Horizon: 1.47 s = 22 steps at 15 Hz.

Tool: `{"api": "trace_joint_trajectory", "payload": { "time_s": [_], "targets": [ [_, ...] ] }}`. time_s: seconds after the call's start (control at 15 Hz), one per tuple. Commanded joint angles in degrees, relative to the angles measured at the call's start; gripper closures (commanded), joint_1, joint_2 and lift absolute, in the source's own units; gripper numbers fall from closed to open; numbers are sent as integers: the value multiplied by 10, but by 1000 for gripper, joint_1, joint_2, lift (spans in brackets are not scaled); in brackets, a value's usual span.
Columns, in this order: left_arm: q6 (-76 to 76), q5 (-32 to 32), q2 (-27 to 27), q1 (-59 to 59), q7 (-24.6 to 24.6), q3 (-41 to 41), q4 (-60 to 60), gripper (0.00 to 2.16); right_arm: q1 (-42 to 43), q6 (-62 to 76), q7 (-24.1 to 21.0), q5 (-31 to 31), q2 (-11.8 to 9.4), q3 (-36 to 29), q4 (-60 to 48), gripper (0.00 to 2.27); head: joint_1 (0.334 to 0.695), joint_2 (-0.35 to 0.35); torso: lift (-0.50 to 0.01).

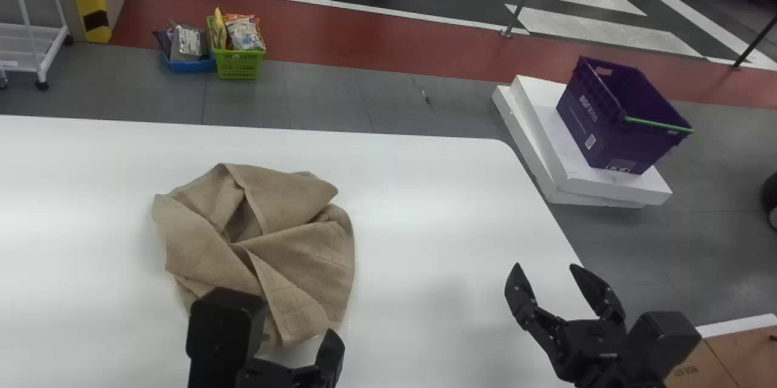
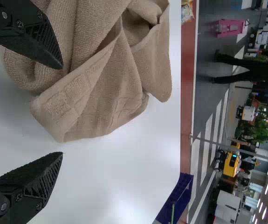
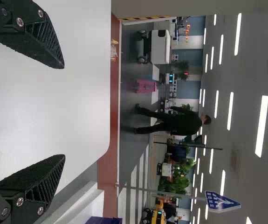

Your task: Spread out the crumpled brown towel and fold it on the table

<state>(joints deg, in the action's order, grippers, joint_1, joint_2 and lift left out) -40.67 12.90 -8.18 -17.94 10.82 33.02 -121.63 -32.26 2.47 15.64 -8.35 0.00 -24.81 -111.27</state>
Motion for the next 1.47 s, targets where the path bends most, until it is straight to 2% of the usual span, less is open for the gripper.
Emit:
{"api": "trace_joint_trajectory", "payload": {
  "time_s": [0.0, 0.13, 0.27, 0.4, 0.47, 0.6, 0.73, 0.93, 1.13, 1.4],
  "targets": [
    [-1, -2, 3, 6, 0, 6, 7, 218, 5, 2, 0, 0, 1, 6, 5, 144, 695, -350, -127],
    [-2, -5, 3, 10, 0, 10, 7, 235, 8, 2, 0, 0, 1, 10, 9, 147, 695, -350, -127],
    [-4, -5, 3, 12, 0, 10, 6, 559, 10, 7, 0, 0, 1, 15, 14, 147, 695, -350, -127],
    [-4, -6, 2, 12, 0, 10, 4, 1342, 11, 7, 0, 1, 1, 17, 17, 147, 695, -350, -127],
    [-6, -6, 1, 12, 0, 9, 3, 1443, 11, 9, 0, 0, 1, 17, 16, 147, 695, -350, -127],
    [-2, -5, -2, 7, 0, 5, -1, 1447, 11, 11, 0, 0, 1, 18, 16, 147, 695, -350, -127],
    [-4, -5, -4, 3, 0, -1, -19, 1568, 11, 13, 0, 0, 1, 22, 16, 147, 695, -350, -127],
    [-18, -2, -10, -15, -11, -38, -79, 1568, 11, 13, 0, 1, 1, 32, 16, 147, 695, -350, -127],
    [-18, 24, -19, -47, -26, -112, -168, 1568, 10, 13, 1, 6, 1, 42, 14, 147, 695, -350, -127],
    [-76, 96, -19, -73, -41, -268, -278, 1568, 7, 13, 0, 12, 1, 49, 11, 147, 695, -350, -127]
  ]
}}
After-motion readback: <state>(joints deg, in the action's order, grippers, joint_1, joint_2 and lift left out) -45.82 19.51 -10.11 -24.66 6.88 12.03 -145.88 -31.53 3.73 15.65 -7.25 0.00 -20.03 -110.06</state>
